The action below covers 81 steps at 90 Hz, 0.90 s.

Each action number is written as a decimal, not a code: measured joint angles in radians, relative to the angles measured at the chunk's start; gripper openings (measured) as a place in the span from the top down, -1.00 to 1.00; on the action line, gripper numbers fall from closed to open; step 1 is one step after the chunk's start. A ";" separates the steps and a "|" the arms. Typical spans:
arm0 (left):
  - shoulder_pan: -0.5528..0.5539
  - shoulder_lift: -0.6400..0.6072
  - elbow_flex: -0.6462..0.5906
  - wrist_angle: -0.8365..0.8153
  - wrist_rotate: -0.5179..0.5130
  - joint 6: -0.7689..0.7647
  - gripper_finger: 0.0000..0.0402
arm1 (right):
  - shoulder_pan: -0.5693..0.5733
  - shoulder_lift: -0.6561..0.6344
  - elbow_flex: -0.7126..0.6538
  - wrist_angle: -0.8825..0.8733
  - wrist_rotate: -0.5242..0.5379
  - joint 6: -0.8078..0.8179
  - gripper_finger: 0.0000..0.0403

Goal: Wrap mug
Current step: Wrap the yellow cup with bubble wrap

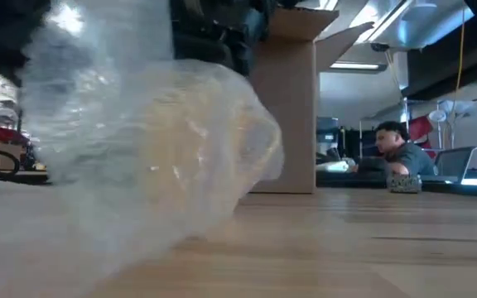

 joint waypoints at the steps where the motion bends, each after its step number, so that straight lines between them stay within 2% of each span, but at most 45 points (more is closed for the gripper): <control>1: 0.005 0.009 0.010 -0.001 0.000 0.011 1.00 | 0.000 0.000 0.002 -0.002 0.000 0.000 1.00; 15: 0.051 0.102 0.098 -0.008 0.000 0.076 1.00 | 0.007 0.008 0.048 -0.081 0.002 -0.005 1.00; 30: 0.060 0.130 0.114 -0.010 0.004 0.066 1.00 | 0.023 0.008 0.123 -0.219 0.020 -0.023 1.00; 53: 0.060 0.130 0.114 -0.006 0.004 0.062 1.00 | 0.064 0.007 0.392 -0.486 0.221 -0.039 1.00; 61: 0.060 0.130 0.114 -0.009 0.004 0.058 1.00 | 0.084 0.001 0.465 -0.476 0.315 -0.062 1.00; 66: 0.060 0.130 0.114 -0.011 0.004 0.058 1.00 | 0.095 -0.003 0.466 -0.432 0.369 -0.087 1.00; 81: 0.064 0.130 0.114 -0.011 0.006 0.058 1.00 | 0.108 0.015 0.459 -0.322 0.360 -0.145 1.00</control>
